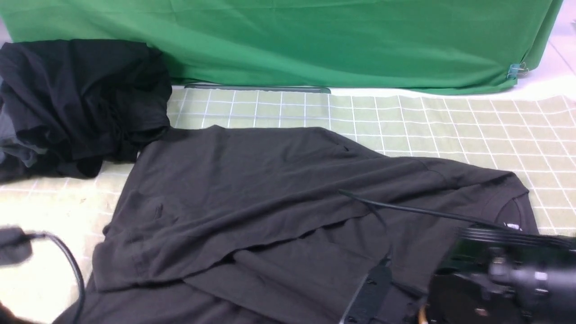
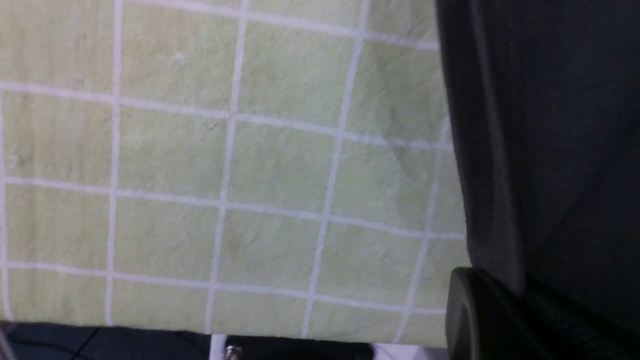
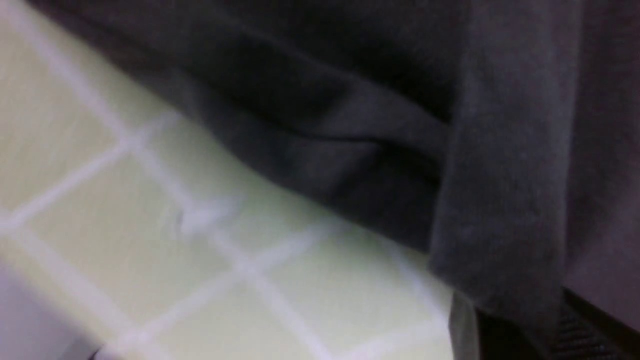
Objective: Fold a long-sleeved shirt over a green coffee tablecloth.
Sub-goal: 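Fold the black garment in half by bringing its near edge over to the far edge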
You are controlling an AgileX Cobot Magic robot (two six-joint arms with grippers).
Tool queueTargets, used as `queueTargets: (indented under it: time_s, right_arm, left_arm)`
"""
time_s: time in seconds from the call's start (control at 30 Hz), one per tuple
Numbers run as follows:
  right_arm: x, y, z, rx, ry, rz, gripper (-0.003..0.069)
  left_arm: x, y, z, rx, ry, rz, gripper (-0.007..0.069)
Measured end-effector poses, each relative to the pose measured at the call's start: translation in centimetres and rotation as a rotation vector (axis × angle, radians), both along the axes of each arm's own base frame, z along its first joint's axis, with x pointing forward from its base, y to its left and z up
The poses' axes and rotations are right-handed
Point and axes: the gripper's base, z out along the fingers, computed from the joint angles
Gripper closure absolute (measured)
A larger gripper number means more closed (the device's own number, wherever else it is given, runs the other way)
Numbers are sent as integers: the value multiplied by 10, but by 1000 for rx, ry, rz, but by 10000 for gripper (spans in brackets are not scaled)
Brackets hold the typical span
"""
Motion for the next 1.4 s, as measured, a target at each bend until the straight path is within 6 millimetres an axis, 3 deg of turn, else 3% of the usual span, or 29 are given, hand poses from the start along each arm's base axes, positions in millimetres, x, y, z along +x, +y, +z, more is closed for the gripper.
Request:
queueTargets:
  time_s: [0.07, 0.13, 0.3, 0.33, 0.43, 0.53, 0.67, 0.7, 0.73, 0.8, 0.97, 1.17, 1.3, 1.33, 1.4]
  right_arm:
    - [-4, -4, 12, 19, -16, -3, 629]
    - [-3, -11, 38, 82, -67, -30, 630]
    - [29, -23, 84, 157, -160, -78, 630]
    - [30, -24, 84, 155, -161, -77, 630]
    - [69, -31, 102, 175, -229, -95, 630]
    - [106, -33, 108, 180, -265, -117, 630]
    - [163, -31, 104, 187, -315, -162, 630]
    - [168, -31, 100, 182, -310, -163, 630]
    - [191, -28, 98, 186, -330, -174, 630]
    - [214, -26, 88, 180, -331, -184, 630]
    - [266, -19, 63, 178, -343, -213, 630]
    - [299, -15, 33, 182, -354, -235, 604]
    - [306, -13, 22, 193, -384, -238, 490]
    - [308, -13, 24, 206, -400, -258, 405]
    - [309, -12, 27, 213, -407, -271, 343]
  left_arm:
    - [2, -1, 16, -16, -59, 3, 610]
    - [13, 0, 39, 1, -137, 16, 610]
    - [66, -4, 70, 59, -218, 37, 610]
    - [69, -4, 71, 61, -220, 39, 610]
    - [124, -4, 77, 60, -237, 77, 610]
    - [174, 3, 71, 38, -217, 101, 610]
    - [242, 10, 50, -1, -193, 112, 610]
    - [245, 11, 46, 1, -180, 110, 610]
    - [270, 12, 32, -2, -163, 115, 610]
    - [298, 14, 14, -1, -131, 121, 610]
    - [345, 19, -23, -4, -85, 148, 610]
    - [368, 22, -41, -6, -97, 155, 608]
    - [372, 23, -47, 5, -103, 149, 572]
    - [373, 24, -46, 26, -119, 145, 520]
    - [374, 26, -44, 47, -134, 143, 486]
